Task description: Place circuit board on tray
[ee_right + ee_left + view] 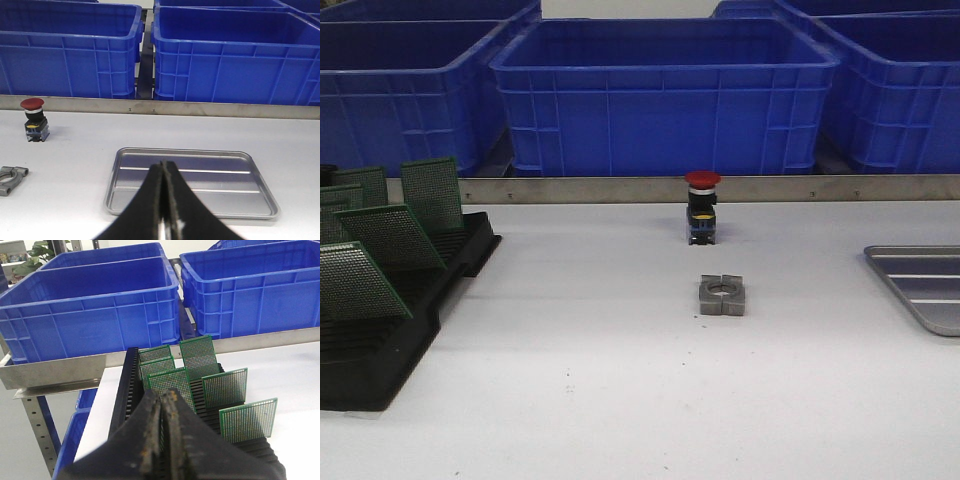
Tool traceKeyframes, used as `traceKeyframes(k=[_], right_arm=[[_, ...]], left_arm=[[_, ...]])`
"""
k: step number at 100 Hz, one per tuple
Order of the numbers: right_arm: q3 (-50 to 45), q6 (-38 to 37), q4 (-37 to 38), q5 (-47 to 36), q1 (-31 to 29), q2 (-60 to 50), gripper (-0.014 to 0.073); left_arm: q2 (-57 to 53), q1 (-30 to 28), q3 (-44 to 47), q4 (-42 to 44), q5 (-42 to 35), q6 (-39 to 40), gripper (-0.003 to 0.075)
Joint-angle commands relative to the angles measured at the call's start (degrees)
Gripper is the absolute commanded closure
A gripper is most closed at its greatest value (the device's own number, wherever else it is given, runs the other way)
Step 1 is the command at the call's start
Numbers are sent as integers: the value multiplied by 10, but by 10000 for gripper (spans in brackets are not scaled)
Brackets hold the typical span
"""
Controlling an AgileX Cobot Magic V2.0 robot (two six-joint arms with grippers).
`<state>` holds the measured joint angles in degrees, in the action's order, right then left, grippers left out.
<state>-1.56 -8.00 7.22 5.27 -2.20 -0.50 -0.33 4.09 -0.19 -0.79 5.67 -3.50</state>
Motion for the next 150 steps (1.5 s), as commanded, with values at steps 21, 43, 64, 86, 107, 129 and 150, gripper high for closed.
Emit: traceKeyframes(k=[21, 43, 64, 86, 107, 129, 150], right_arm=[[-1, 3, 6, -46, 0, -12, 653], [-1, 3, 6, -46, 0, -12, 653], [-1, 3, 6, -46, 0, -12, 653], [-1, 3, 6, -46, 0, -12, 653], [-1, 3, 6, -46, 0, -12, 653], [-1, 3, 6, -46, 0, -12, 653], [-1, 3, 6, -46, 0, -12, 653]], left_arm=[[-18, -1, 16, 1, -51, 1, 737], [-18, -1, 14, 1, -77, 1, 737], [-18, -1, -54, 1, -10, 1, 738], [16, -1, -169, 1, 120, 1, 738], [133, -1, -269, 1, 227, 1, 738], [292, -1, -362, -8, 303, 1, 668], [416, -1, -415, -48, 305, -145, 330]])
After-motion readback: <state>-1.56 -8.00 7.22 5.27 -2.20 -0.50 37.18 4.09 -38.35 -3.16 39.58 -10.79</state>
